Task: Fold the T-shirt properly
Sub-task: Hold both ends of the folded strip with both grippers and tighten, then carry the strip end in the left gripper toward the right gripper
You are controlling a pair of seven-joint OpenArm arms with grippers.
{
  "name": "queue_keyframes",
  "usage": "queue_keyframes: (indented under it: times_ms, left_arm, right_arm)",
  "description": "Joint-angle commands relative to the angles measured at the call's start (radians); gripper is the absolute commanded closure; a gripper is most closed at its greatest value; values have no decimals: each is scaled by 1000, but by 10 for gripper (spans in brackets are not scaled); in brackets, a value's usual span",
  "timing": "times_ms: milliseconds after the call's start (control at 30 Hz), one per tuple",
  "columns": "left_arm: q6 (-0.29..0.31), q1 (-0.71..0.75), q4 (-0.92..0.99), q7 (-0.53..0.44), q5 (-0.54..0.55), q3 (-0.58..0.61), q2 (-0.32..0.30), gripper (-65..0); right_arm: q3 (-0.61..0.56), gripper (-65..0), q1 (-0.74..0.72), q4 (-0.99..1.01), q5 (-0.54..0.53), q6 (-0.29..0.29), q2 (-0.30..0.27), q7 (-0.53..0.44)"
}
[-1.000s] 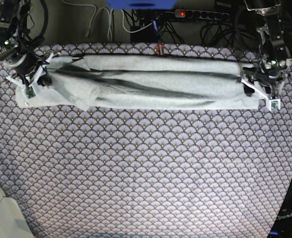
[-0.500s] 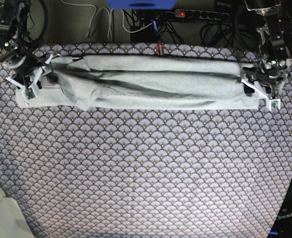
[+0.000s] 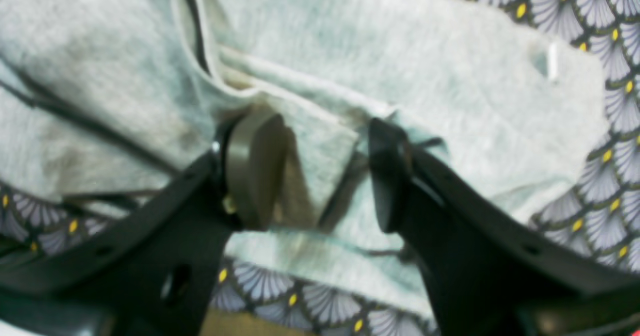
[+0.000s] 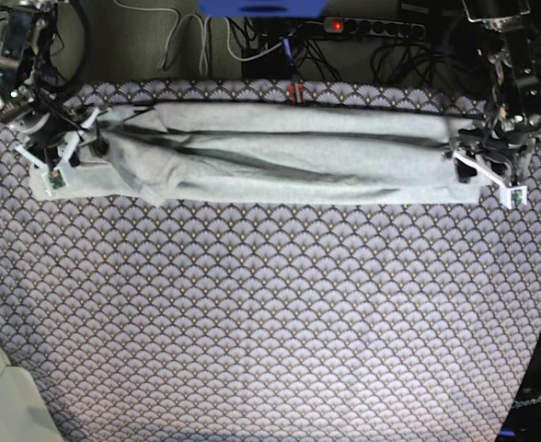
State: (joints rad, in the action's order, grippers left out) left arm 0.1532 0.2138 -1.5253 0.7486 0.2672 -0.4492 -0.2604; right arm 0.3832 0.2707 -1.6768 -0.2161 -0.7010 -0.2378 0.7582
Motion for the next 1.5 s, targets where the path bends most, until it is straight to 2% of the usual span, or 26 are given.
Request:
queue_keyframes:
  times_ms: [0, 133, 200, 300, 433, 500, 600, 667, 800, 933, 1067, 1233, 1467]
  left_arm:
    - [-2, -3, -14, -16, 4, -3, -12, -406]
    - [-2, -4, 38, 16, 4, 49, -12, -403]
    - [-2, -4, 55, 18, 4, 60, -10, -373]
    - [-2, -6, 62, 25, 5, 60, 2, -247]
    - [-4, -3, 18, 27, 5, 60, 9, 0]
    - [-5, 13, -33, 27, 5, 60, 13, -18]
    - [-5, 31, -134, 30, 4, 59, 43, -2]
    - [-5, 36, -218, 78, 4, 60, 62, -5]
    - [-5, 26, -418, 228, 4, 62, 158, -5]
    - [-8, -4, -485, 295, -1, 148, 249, -5]
    - [-16, -1, -481, 288, -32, 289, 307, -5]
    - [-16, -11, -403, 285, -148, 465, 417, -5]
    - [-17, -32, -272, 156, -210, 679, 417, -5]
  right_arm:
    - [3, -317, -11, -16, -10, 3, -16, -21]
    - [3, -317, -12, -16, -10, 3, -16, -21]
    - [3, -317, -12, -16, -10, 3, -16, -21]
    - [3, -317, -12, -16, -10, 3, -16, -22]
    - [3, -317, -12, -16, -10, 3, -16, -24]
    - [3, -317, -12, -16, -10, 3, -16, -24]
    - [3, -317, -12, -16, -10, 3, -16, -24]
    - [3, -317, -12, -16, -10, 3, -16, -26]
    - [3, -317, -12, -16, -10, 3, -16, -26]
    - [3, -317, -12, -16, -10, 3, -15, -26]
    - [3, -317, -12, -16, -10, 3, -15, -26]
    - [1, -317, -12, -16, -10, 3, -16, -26]
    - [1, -317, -12, -16, -10, 3, -16, -24]
